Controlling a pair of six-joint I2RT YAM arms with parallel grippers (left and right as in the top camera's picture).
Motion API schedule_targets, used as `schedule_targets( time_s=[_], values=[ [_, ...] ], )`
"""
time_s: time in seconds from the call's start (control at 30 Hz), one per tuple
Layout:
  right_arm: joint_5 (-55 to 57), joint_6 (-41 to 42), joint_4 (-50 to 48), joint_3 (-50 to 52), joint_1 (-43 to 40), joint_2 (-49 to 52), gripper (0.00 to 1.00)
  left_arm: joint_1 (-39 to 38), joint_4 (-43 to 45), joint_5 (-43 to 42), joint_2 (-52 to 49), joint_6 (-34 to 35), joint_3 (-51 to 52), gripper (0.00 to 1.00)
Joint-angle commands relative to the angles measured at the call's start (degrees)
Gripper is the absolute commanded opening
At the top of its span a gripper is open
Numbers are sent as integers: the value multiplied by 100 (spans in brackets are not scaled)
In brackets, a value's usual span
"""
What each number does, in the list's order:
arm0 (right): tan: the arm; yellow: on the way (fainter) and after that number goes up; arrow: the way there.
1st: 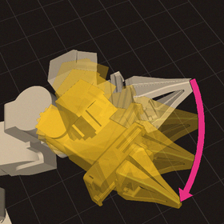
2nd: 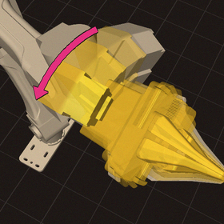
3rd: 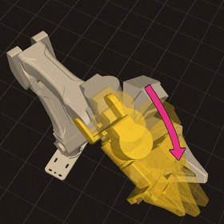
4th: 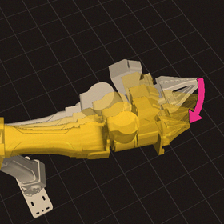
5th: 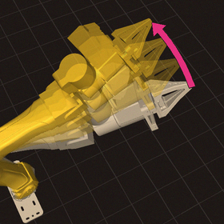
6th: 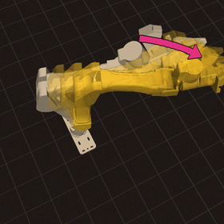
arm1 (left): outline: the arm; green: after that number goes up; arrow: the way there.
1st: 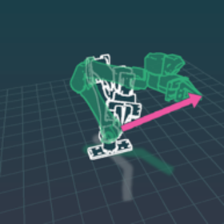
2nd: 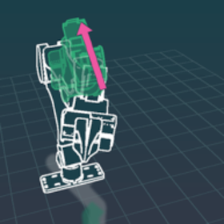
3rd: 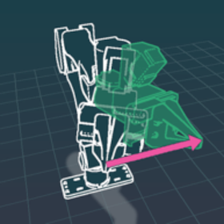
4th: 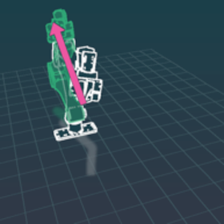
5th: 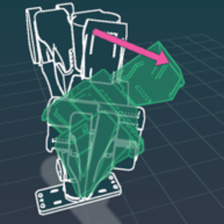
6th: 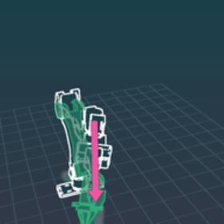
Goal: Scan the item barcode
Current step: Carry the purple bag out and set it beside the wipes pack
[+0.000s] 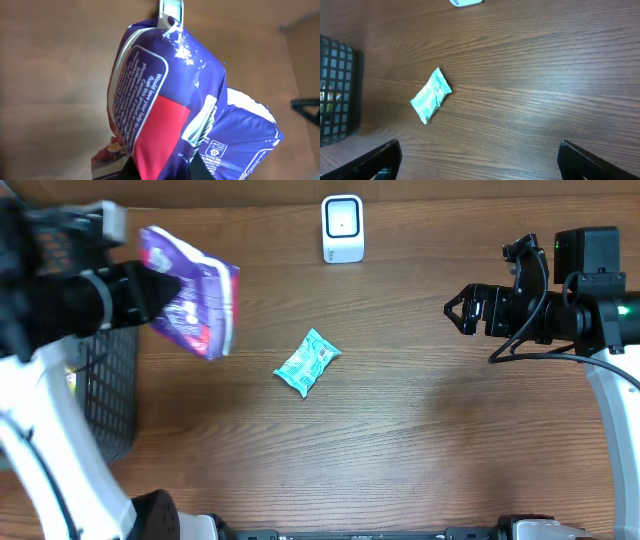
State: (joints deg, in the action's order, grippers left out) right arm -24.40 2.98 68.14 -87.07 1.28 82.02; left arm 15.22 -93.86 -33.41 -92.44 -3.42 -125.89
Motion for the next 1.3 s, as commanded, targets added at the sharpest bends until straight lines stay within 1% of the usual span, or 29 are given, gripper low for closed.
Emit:
schedule_targets(
  time_s=[0.0,0.1,0.17,0.27,0.47,0.6,0.63,0.67,0.7,0.77,0.8,0.87,0.93,1.07,1.2,1.27],
  values=[
    [33,-2,-35,-144,37,-22,100,-358,315,0,-15,-11,804,4],
    [33,-2,-35,-144,37,-22,100,-603,852,715,-13,501,1617,4],
    [33,-2,-37,-144,37,-22,100,-734,1235,1364,-13,1021,2179,4],
    [33,-2,-37,-144,37,-22,100,-852,1858,1891,-13,1493,2986,4],
    [33,-2,-35,-144,37,-22,100,-1029,3331,1976,-15,2138,4837,4],
    [33,-2,-37,-144,37,-22,100,-1259,4221,1818,-15,2190,5862,4],
    [33,-2,-35,-144,37,-22,100,-1307,4330,1812,-15,2190,5998,6],
    [33,-2,-35,-144,37,-22,100,-1346,4398,1814,-15,2188,6098,13],
    [35,-2,-35,-144,37,-22,100,-1381,4435,1814,-15,2188,6164,24],
    [33,-2,-35,-144,37,-22,100,-1416,4446,1834,-15,2186,6188,44],
    [35,-2,-35,-144,37,-22,100,-1416,4454,1836,-13,2186,6172,56],
    [33,-2,-35,-144,37,-22,100,-1394,4461,1836,-13,2186,6085,70],
    [35,-2,-35,-144,37,-22,100,-1351,4402,1832,-13,2184,5882,74],
    [33,-2,-35,-144,37,-22,100,-1327,3858,1840,-11,1996,4944,75],
    [33,-2,-35,-144,37,-22,100,-1325,3010,2050,-11,1720,3462,77],
    [33,-2,-35,-144,37,-22,100,-1309,2542,2243,-11,1593,2559,79]
  ],
)
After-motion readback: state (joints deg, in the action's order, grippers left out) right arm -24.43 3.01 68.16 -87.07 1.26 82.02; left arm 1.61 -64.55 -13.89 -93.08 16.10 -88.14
